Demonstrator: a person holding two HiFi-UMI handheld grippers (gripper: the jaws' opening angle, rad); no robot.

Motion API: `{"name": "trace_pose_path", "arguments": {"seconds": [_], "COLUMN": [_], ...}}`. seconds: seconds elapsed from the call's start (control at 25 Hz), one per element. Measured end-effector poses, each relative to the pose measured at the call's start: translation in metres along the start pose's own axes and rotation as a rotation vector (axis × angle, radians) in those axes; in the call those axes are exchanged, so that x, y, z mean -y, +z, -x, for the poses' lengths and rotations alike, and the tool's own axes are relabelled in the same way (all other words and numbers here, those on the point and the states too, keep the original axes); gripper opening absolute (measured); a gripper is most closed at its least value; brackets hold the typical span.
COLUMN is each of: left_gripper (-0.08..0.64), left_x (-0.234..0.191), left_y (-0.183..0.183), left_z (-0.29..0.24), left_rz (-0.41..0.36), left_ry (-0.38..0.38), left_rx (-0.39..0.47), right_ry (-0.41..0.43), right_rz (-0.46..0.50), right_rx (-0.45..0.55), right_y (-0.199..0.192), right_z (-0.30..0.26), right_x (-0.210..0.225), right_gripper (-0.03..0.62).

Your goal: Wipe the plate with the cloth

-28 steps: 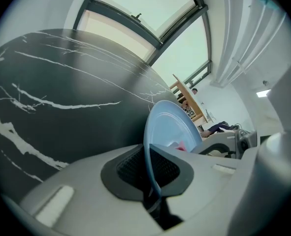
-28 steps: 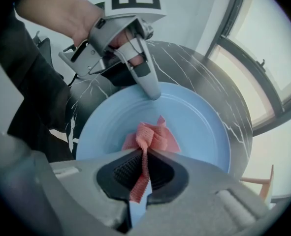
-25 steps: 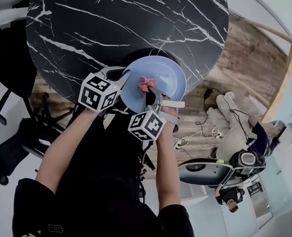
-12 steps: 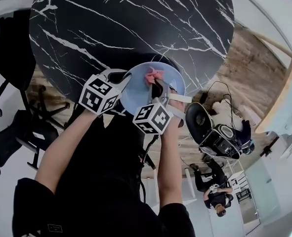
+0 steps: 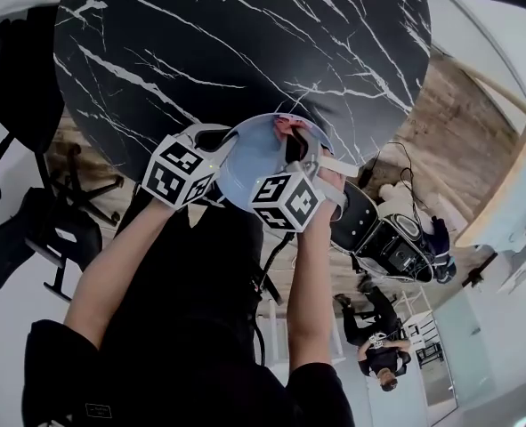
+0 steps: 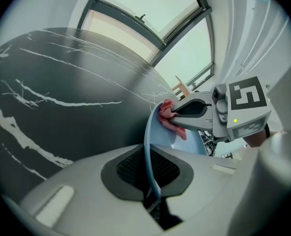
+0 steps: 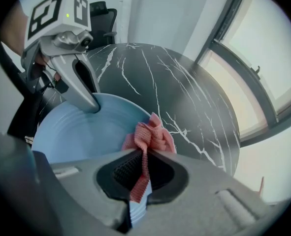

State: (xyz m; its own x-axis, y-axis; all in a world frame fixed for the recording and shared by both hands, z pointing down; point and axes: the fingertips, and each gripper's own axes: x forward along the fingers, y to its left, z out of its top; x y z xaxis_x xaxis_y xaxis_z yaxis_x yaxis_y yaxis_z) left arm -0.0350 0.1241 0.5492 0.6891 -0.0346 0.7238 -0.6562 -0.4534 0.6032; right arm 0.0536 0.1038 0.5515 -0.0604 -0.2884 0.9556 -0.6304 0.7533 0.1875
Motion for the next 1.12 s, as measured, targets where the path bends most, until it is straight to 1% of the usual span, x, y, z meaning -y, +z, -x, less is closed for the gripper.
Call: {"name": "trace_pose_path", "arguments": {"seconds": [0.08, 0.32, 0.48, 0.72, 0.92, 1.12], "left_gripper": [0.017, 0.017, 0.017, 0.017, 0.017, 0.017], "left_x": [0.0, -0.001, -0.001, -0.001, -0.001, -0.001], "left_y": [0.0, 0.0, 0.0, 0.0, 0.001, 0.001], "left_z": [0.0, 0.001, 0.0, 0.0, 0.001, 0.0], "left_rz": [0.004, 0.021, 0.021, 0.039, 0.035, 0.024], "left_ry": [0.006, 0.005, 0.011, 0.015, 0.013, 0.01], "left_rx": [0.005, 0.015, 0.02, 0.025, 0.025, 0.027], "right_ry": [-0.012, -0.052, -0.076, -0.094, -0.073, -0.03], "right_rz": [-0.033, -0.109, -0.154, -0.126, -0.103, -0.088], "right_rx": [0.005, -0.027, -0.032, -0.053, -0.055, -0.051], "right_y": [-0.003, -0.026, -0.033, -0.036, -0.041, -0.046], "right_z": [0.001, 0.005, 0.007, 0.011, 0.018, 0.025], "right_x": [0.003, 0.012, 0.012, -0.005, -0.032, -0.063], "right_gripper": [0.014, 0.014, 0.014, 0.012, 0.012, 0.012]}}
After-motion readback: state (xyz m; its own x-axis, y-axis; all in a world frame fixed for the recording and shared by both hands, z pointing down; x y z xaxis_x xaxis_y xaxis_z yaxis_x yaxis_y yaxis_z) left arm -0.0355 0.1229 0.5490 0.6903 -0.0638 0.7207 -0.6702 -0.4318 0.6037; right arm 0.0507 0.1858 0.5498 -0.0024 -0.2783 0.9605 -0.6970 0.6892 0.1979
